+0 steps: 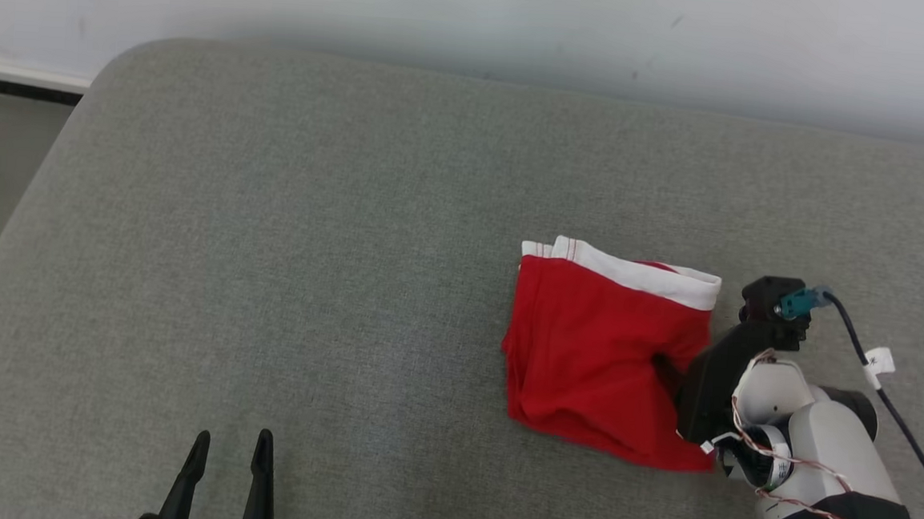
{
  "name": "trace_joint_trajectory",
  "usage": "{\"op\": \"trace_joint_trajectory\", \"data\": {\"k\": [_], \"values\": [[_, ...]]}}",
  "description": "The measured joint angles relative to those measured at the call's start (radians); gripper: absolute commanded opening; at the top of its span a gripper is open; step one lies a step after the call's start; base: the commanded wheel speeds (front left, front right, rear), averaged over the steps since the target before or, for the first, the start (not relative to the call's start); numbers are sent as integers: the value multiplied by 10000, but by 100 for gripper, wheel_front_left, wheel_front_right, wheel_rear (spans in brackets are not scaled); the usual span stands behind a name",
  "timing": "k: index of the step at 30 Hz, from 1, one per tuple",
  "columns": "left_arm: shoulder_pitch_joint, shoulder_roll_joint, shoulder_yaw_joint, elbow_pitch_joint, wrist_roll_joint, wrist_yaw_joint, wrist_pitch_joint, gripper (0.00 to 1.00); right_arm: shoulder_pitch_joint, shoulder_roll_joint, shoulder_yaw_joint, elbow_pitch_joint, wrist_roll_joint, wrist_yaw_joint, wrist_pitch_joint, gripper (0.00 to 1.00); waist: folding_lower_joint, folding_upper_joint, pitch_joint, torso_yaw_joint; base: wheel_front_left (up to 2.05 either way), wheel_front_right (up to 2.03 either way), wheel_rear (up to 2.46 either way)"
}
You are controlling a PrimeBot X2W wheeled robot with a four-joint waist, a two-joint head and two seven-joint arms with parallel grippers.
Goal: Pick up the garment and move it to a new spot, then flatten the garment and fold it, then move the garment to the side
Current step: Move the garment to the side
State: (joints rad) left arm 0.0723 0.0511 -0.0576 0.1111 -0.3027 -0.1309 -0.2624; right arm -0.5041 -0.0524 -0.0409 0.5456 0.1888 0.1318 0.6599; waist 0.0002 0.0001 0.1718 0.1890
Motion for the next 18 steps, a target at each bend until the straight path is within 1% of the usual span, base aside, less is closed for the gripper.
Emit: {"op": "trace_joint_trajectory", "data": {"k": [2, 3, 5, 6, 10, 13, 16, 18], "values": [[-75, -2, -61, 0, -50, 0, 0, 100, -159, 0, -52, 40, -107, 0, 48, 100, -1, -1, 149, 93, 0, 0, 0], [-75, -2, -61, 0, -50, 0, 0, 100, -159, 0, -52, 40, -107, 0, 48, 91, -1, -1, 149, 93, 0, 0, 0], [-146, 0, -113, -6, -65, 0, 0, 100, -244, -6, -38, 46, -153, 0, 134, 37, -2, -1, 285, 161, 0, 0, 0], [-162, -4, -148, -6, -75, 0, 0, 100, -290, -13, -15, 8, -190, 0, 134, 0, -2, -1, 347, 187, 0, 0, 0], [-221, -2, -186, -4, -130, 0, 0, 100, -340, -6, 337, -190, -307, 0, 194, 0, -2, -1, 511, 206, 0, 0, 0], [-300, -2, -188, -31, -155, 0, 0, 100, -352, -192, 805, -533, -196, 0, 539, 0, -1, 0, 521, 98, 0, 0, 0], [-303, 0, -148, -84, -155, 0, 0, 100, -339, -715, 1643, -1114, 161, 0, 1183, 0, -1, 0, 487, -70, 0, 0, 0], [-296, -6, -90, -190, -155, 0, 0, 100, -320, -1258, 2282, -1705, 456, 0, 1697, 0, -1, 0, 456, -227, 0, 0, 0]]}}
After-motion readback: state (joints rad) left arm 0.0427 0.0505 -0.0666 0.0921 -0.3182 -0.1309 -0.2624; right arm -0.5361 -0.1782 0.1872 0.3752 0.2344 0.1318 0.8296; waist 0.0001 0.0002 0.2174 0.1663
